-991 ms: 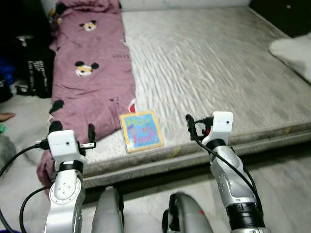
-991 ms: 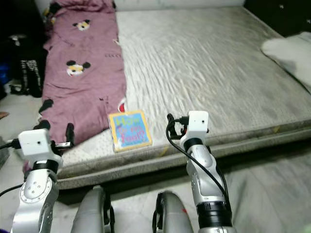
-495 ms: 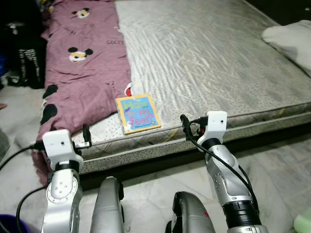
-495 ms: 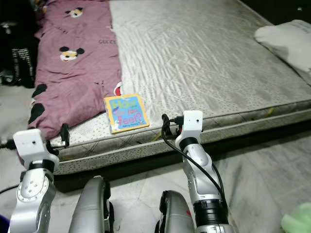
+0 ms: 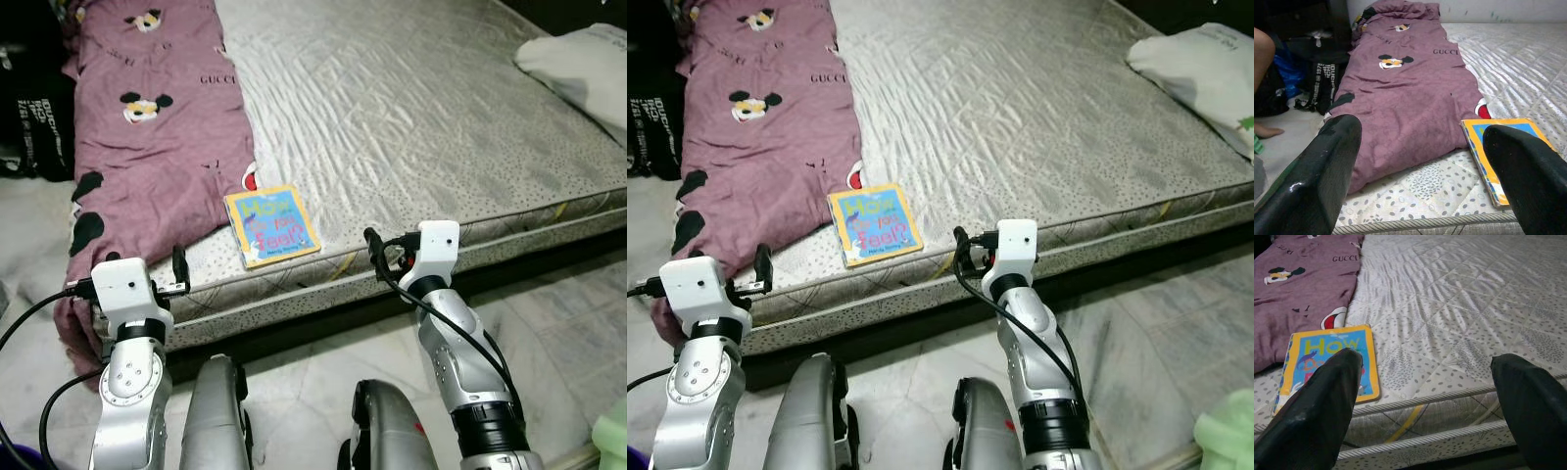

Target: Clean up the room

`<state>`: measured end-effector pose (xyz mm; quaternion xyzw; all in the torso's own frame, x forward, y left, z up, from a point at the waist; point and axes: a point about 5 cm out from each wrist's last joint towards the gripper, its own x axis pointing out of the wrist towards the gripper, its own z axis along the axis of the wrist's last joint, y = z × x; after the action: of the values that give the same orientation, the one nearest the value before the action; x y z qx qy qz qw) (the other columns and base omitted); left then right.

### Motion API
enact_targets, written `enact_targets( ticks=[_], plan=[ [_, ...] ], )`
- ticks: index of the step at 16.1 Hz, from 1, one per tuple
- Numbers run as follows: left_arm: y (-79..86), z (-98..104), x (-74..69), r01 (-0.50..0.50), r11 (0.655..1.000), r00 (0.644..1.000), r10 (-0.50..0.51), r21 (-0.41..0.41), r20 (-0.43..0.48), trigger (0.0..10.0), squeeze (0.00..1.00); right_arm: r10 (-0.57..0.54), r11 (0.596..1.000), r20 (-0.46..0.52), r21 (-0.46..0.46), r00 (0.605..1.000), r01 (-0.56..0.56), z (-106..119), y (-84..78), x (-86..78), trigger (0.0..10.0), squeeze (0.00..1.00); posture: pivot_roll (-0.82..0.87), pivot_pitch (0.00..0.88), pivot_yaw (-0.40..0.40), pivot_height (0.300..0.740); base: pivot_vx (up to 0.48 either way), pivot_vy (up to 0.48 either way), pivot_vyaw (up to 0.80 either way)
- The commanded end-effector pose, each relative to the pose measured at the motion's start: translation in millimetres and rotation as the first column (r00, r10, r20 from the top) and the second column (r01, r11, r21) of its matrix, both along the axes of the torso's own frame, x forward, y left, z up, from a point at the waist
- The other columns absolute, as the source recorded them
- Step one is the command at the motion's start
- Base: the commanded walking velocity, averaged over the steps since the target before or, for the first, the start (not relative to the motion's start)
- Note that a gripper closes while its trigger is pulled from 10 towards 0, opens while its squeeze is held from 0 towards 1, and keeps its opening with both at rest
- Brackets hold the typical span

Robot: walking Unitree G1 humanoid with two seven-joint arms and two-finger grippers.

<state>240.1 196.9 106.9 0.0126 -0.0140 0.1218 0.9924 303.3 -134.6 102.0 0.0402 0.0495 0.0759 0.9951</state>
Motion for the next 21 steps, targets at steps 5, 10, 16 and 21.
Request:
enact_targets(
  ticks=[5,10,16,21],
  plan=[
    [0.3,1.6,-1.3,0.003,1.0,1.0,-0.003,-0.007,0.01,10.0,0.0,-0.009,1.0,0.002,-0.005,1.0,0.009,0.7,-1.9,1.2,10.0,0.0,-0.04,0.141,-0.047,0.593,0.0,0.0,0.0],
    [0.4,2.7,-1.1,0.013,1.0,1.0,-0.013,-0.008,0.016,10.0,0.0,-0.005,1.0,0.004,-0.013,1.0,0.005,1.0,-0.6,2.0,10.0,0.0,-0.04,0.149,-0.045,0.593,0.277,0.0,0.0],
    [-2.5,2.0,-0.5,0.031,1.0,0.999,-0.031,-0.002,0.008,10.0,0.0,0.039,0.999,0.026,-0.02,0.999,-0.038,3.6,6.0,1.3,10.0,0.0,-0.04,0.149,-0.043,0.593,0.304,0.0,0.0],
    [-4.2,0.3,-0.2,0.038,0.999,0.999,-0.038,-0.001,-0.005,10.0,0.0,0.035,0.999,0.018,-0.028,0.999,-0.035,1.9,5.0,1.5,10.0,0.0,-0.04,0.149,-0.043,0.593,0.307,0.0,0.4]
  ],
)
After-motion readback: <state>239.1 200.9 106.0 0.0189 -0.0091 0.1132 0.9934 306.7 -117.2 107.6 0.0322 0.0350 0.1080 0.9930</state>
